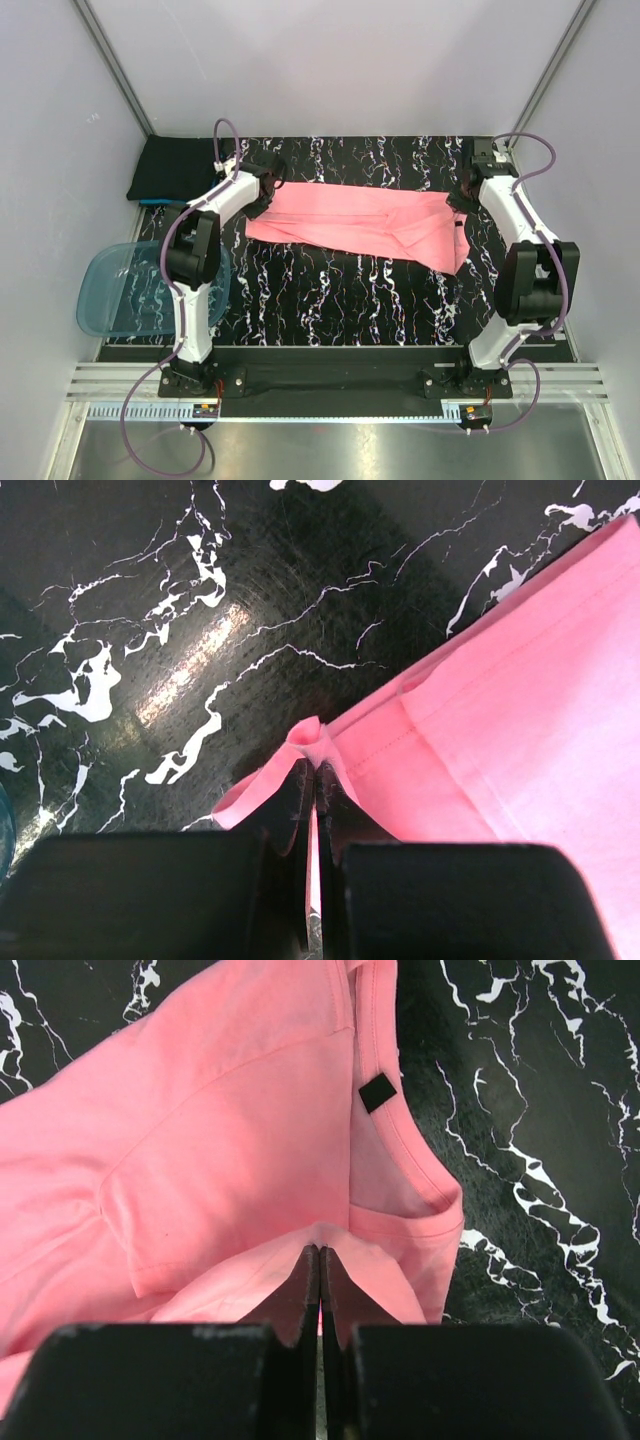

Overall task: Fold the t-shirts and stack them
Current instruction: Fold the tshirt

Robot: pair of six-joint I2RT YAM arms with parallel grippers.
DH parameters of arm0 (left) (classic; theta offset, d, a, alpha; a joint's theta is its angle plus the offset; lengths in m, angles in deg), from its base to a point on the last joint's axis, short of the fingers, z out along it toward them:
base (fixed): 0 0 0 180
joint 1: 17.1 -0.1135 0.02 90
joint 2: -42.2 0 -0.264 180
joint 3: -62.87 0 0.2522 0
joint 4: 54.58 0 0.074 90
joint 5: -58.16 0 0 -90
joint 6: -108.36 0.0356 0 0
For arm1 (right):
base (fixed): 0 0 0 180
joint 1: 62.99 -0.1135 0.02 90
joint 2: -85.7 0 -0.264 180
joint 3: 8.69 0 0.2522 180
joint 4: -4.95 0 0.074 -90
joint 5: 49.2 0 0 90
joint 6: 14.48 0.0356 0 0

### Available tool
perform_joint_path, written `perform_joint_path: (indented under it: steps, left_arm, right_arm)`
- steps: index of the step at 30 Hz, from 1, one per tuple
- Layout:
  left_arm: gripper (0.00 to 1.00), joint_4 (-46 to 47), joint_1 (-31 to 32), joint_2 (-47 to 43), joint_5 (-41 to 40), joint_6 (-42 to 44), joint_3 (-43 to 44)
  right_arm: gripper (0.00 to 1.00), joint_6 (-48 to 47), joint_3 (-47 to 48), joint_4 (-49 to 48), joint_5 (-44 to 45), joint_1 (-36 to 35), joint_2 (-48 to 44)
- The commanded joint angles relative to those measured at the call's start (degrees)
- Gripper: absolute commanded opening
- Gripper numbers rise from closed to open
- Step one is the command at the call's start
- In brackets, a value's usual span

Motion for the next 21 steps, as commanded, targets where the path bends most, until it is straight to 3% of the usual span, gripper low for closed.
perform_joint_path:
  steps: [1,16,19,20,21]
  left_arm:
    - [0.0,0.41,-0.48,0.49,-1.37,0.68,2.4]
    - [0.0,-0.46,-0.66,3.38,-1.29,1.9,7.31]
    - [0.13,-1.43,-0.92,4.62,-0.76,2.17,9.16]
    - [0.04,-1.52,-0.92,4.97,-0.67,2.26,9.43]
    - [0.02,-1.43,-0.92,4.97,-0.76,2.26,9.43]
  right_arm:
    - [0.0,-1.78,4.02,1.18,0.1,0.38,1.97]
    - [0.0,-2.74,8.68,1.27,-1.83,1.95,6.72]
    - [0.0,-2.74,9.12,0.92,-2.45,2.05,7.69]
    - [0.0,-2.74,9.47,1.01,-2.54,2.05,8.12]
    - [0.0,-2.92,9.65,0.92,-2.54,2.14,8.56]
